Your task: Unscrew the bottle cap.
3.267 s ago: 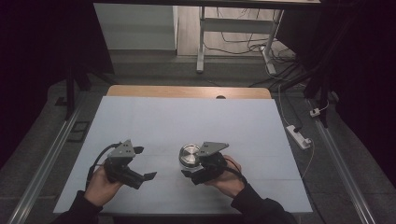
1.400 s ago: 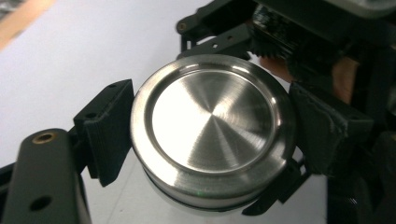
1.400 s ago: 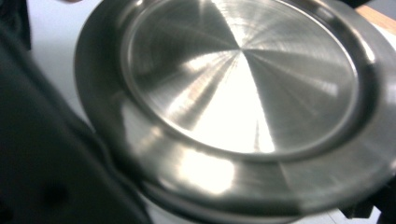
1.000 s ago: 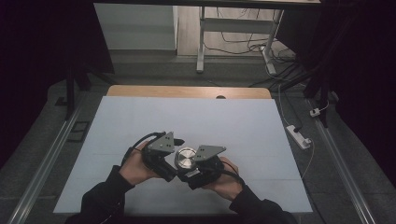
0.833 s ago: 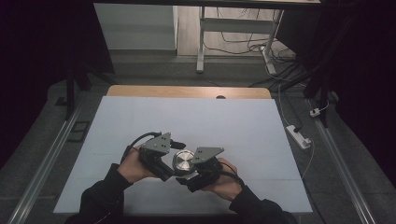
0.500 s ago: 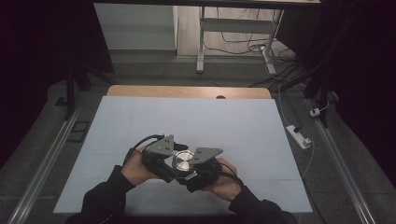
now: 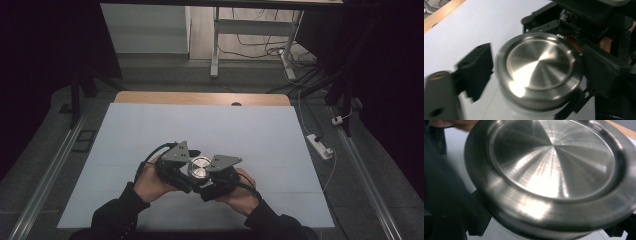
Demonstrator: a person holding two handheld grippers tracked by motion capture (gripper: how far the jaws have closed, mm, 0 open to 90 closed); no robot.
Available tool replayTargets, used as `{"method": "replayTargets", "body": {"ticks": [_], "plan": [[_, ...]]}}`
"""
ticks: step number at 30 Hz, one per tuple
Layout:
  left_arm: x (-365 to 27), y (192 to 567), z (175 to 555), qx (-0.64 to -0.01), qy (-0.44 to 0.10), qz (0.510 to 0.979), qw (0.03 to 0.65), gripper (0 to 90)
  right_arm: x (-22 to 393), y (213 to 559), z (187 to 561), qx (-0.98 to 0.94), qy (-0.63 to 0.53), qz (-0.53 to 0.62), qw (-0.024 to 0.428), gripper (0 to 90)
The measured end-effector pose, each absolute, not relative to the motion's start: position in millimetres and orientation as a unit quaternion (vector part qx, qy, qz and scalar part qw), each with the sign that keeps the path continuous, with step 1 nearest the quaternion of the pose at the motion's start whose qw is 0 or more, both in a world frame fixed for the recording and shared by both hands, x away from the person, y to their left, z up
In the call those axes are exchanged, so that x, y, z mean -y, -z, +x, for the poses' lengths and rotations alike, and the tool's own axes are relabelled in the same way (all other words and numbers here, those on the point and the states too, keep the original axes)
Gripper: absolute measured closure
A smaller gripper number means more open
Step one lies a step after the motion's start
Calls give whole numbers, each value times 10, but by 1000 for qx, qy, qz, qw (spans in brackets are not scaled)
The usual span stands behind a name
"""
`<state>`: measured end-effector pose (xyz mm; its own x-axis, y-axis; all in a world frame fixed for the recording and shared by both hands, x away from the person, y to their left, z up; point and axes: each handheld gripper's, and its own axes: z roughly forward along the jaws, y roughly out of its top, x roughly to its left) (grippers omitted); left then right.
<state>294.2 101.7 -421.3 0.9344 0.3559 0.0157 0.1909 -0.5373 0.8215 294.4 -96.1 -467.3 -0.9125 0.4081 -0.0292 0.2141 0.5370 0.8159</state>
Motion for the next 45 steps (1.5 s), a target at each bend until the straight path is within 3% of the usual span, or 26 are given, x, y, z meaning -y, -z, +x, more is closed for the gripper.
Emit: {"method": "replayTargets", "body": {"ticks": [4, 13, 30, 32, 34, 37, 39, 40, 42, 45], "plan": [[-1185, 4177, 3002, -117, -52, 883, 452, 94, 971, 4658, 2945, -872, -451, 165, 94, 147], [-1185, 4231, 2982, -36, -26, 899, 436, 192, 881, 4687, 2862, -885, -444, 117, 70, 147], [-881, 4304, 2841, -216, -120, 856, 453, 206, 977, 4698, 2982, -870, -429, 205, 129, 147], [-923, 4276, 2881, -197, -101, 862, 457, 193, 990, 4699, 2988, -869, -433, 205, 125, 147], [-1002, 4240, 2931, -189, -77, 859, 470, 100, 997, 4667, 2980, -865, -445, 199, 119, 147], [-1146, 4200, 2985, -158, -59, 863, 477, 71, 1004, 4621, 2959, -863, -459, 181, 105, 147], [-1182, 4197, 2997, -145, -51, 865, 479, 94, 995, 4614, 2941, -865, -462, 170, 91, 147], [-1257, 4208, 3006, -103, -32, 868, 485, 110, 980, 4621, 2928, -868, -462, 161, 87, 147], [-1269, 4222, 3007, -78, -16, 872, 483, 114, 948, 4640, 2904, -872, -459, 148, 82, 147], [-1226, 4249, 2985, -59, -22, 882, 468, 130, 900, 4673, 2874, -880, -451, 132, 77, 147]]}}
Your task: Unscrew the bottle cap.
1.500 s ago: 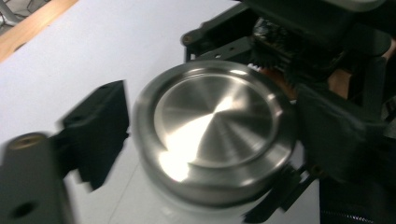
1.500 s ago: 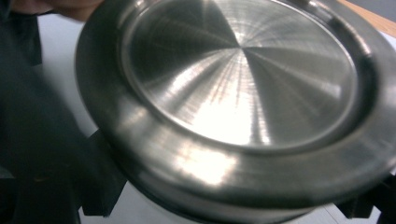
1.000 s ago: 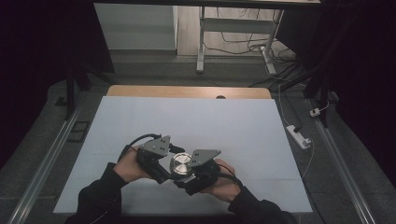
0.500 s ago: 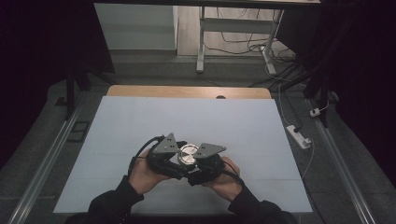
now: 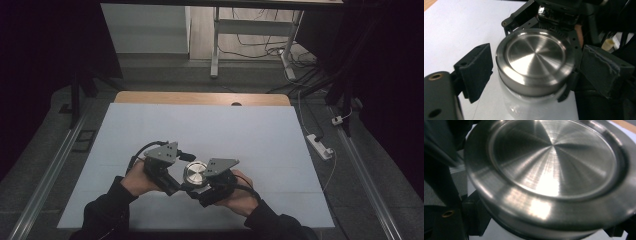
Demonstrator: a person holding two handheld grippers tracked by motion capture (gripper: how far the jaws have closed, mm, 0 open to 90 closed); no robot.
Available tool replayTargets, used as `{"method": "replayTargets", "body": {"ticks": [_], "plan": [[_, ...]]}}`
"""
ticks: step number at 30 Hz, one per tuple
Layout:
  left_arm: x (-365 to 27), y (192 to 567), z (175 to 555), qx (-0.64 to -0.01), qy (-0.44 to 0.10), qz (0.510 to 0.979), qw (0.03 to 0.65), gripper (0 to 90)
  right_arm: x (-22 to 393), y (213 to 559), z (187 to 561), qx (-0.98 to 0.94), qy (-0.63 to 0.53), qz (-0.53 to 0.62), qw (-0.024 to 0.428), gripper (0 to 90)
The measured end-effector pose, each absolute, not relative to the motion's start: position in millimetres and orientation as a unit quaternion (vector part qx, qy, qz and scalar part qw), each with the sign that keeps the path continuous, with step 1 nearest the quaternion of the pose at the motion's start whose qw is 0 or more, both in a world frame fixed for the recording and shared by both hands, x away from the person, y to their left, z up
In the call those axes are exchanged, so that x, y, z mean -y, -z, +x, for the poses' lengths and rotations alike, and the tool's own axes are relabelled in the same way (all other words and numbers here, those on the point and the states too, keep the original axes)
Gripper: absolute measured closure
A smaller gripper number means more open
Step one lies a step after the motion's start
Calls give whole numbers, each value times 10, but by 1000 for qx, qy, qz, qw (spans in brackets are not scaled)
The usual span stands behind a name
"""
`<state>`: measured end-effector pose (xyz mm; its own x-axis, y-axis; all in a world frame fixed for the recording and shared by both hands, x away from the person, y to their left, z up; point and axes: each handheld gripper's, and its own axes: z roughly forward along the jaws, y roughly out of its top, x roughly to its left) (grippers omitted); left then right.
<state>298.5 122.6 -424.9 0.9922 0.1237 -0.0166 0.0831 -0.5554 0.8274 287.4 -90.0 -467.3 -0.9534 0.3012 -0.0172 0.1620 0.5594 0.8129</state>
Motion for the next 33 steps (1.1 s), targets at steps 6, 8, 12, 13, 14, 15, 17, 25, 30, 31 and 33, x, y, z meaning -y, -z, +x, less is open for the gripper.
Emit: {"method": "replayTargets", "body": {"ticks": [6, 8, 12, 13, 14, 15, 17, 25, 30, 31, 33], "plan": [[-1187, 4277, 2964, -48, -27, 885, 463, 190, 875, 4678, 2839, -883, -447, 122, 75, 147], [-1188, 4276, 2965, -55, -29, 882, 466, 194, 882, 4677, 2847, -884, -446, 121, 79, 147], [-1151, 4309, 2965, -83, -40, 875, 475, 206, 900, 4683, 2877, -883, -443, 131, 87, 147], [-1136, 4317, 2960, -89, -45, 874, 475, 207, 906, 4686, 2885, -883, -440, 137, 90, 147], [-1115, 4325, 2952, -99, -52, 874, 473, 207, 911, 4692, 2894, -883, -439, 141, 93, 147], [-1082, 4334, 2937, -114, -64, 873, 471, 207, 916, 4699, 2906, -882, -437, 147, 96, 147], [-1021, 4343, 2900, -141, -86, 868, 468, 207, 932, 4711, 2934, -880, -434, 165, 99, 147], [-955, 4268, 2866, -168, -99, 859, 473, 187, 983, 4681, 2978, -869, -446, 192, 99, 147], [-1121, 4131, 2903, -120, -69, 868, 477, 98, 955, 4651, 2932, -870, -452, 174, 93, 147], [-1144, 4130, 2916, -105, -59, 875, 469, 98, 946, 4656, 2926, -872, -451, 169, 91, 147], [-1192, 4148, 2940, -82, -48, 882, 461, 114, 930, 4664, 2917, -876, -448, 156, 83, 147]]}}
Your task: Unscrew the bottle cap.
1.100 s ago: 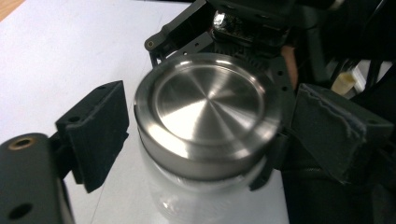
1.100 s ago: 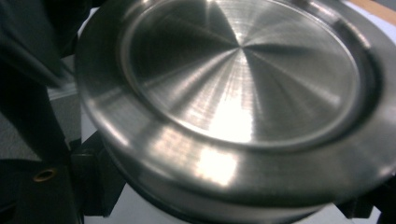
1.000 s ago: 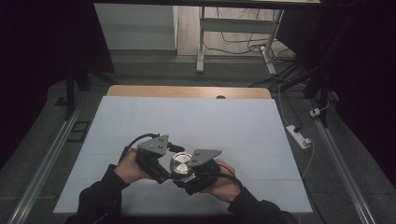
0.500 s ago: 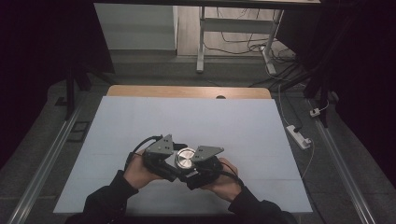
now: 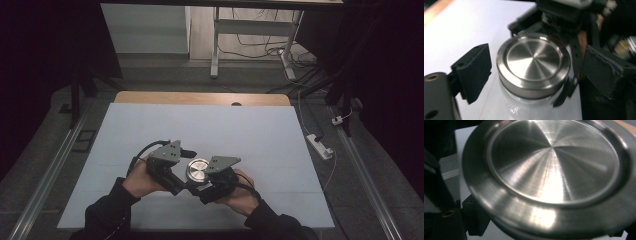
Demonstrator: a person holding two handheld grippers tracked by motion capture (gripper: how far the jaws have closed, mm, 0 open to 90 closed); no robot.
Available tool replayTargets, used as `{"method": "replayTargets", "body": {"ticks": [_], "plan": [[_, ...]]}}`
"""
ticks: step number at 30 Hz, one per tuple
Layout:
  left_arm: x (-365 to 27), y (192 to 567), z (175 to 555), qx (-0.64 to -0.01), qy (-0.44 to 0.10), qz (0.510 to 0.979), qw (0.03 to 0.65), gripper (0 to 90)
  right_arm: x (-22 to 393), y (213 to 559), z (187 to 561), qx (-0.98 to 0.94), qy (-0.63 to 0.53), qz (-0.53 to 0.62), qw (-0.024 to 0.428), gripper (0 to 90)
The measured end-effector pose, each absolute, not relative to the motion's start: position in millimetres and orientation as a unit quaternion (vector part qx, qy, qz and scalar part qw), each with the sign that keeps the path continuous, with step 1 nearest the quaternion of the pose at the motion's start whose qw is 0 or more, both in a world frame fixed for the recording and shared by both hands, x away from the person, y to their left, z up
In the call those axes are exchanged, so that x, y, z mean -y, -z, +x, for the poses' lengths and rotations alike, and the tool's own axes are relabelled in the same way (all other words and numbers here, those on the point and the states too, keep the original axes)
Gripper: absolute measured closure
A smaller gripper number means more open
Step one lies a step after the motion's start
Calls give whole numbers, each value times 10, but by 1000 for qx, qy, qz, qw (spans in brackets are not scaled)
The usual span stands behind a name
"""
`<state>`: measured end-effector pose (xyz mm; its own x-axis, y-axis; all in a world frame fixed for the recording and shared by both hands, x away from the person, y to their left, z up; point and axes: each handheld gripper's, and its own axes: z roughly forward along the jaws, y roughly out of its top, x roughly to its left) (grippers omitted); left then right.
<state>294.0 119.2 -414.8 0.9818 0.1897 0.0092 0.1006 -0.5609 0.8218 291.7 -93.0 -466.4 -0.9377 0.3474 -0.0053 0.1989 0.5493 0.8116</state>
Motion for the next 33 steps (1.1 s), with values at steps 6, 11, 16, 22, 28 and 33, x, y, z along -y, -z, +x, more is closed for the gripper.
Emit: {"method": "replayTargets", "body": {"ticks": [6, 11, 16, 22, 28, 33], "plan": [[-1183, 4249, 2984, -48, -18, 888, 457, 189, 878, 4659, 2857, -884, -446, 121, 72, 147], [-1129, 4265, 2956, -73, -45, 884, 460, 189, 883, 4664, 2864, -882, -445, 129, 80, 147], [-985, 4300, 2889, -146, -102, 867, 465, 190, 944, 4663, 2937, -872, -446, 175, 98, 147], [-831, 4308, 2821, -192, -148, 857, 456, 184, 992, 4679, 2993, -863, -443, 213, 115, 147], [-1098, 4176, 2928, -136, -79, 856, 492, 40, 1002, 4620, 2976, -861, -462, 193, 92, 147], [-1254, 4182, 2957, -63, -46, 869, 488, 91, 958, 4624, 2927, -870, -463, 155, 72, 147]]}}
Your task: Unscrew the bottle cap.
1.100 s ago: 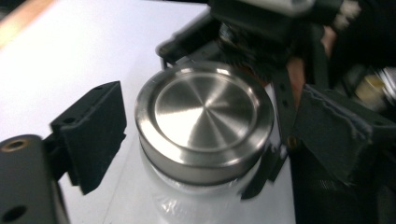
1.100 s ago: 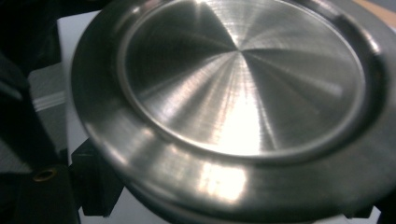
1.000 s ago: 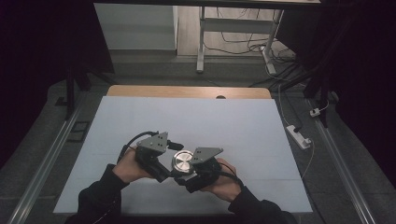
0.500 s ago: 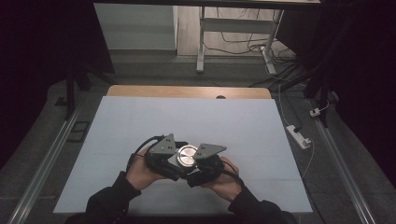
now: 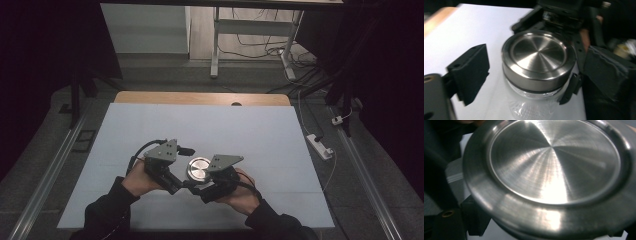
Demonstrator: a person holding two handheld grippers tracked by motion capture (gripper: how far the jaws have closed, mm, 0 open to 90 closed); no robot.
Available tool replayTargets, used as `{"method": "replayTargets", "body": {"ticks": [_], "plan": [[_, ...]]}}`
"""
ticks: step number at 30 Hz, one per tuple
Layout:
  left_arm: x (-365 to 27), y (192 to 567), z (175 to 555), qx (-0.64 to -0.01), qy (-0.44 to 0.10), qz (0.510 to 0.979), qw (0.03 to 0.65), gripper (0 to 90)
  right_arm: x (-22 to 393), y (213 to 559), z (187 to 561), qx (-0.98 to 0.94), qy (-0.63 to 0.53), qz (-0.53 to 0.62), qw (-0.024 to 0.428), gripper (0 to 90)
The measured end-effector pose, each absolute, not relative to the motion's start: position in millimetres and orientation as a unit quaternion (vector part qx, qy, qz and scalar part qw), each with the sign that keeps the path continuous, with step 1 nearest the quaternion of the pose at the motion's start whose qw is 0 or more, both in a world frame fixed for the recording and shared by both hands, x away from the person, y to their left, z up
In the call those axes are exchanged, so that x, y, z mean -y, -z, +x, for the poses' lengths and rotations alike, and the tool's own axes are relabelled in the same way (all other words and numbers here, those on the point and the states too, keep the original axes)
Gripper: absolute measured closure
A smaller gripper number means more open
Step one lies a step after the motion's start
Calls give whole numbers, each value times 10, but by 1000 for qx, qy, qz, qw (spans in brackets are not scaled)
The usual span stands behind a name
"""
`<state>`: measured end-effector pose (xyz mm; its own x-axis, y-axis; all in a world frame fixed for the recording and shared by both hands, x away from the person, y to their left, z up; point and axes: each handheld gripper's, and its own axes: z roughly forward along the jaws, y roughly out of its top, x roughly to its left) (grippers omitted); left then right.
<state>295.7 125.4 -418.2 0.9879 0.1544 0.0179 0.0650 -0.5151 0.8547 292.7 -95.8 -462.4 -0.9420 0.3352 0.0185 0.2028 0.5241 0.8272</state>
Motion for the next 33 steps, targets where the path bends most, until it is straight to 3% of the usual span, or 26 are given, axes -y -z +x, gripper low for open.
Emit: {"method": "replayTargets", "body": {"ticks": [5, 7, 17, 25, 33], "plan": [[-1222, 4256, 2943, -32, -42, 876, 479, 192, 892, 4631, 2853, -876, -460, 129, 65, 147], [-1201, 4264, 2920, -35, -55, 877, 476, 192, 886, 4631, 2843, -877, -458, 129, 66, 147], [-865, 4288, 2789, -169, -160, 865, 445, 192, 986, 4664, 2989, -864, -446, 209, 100, 147], [-1179, 4077, 2887, -133, -66, 845, 513, 80, 1008, 4594, 2960, -856, -469, 197, 90, 147], [-1352, 4140, 2992, -71, -17, 852, 519, 134, 951, 4614, 2899, -864, -481, 143, 52, 147]]}}
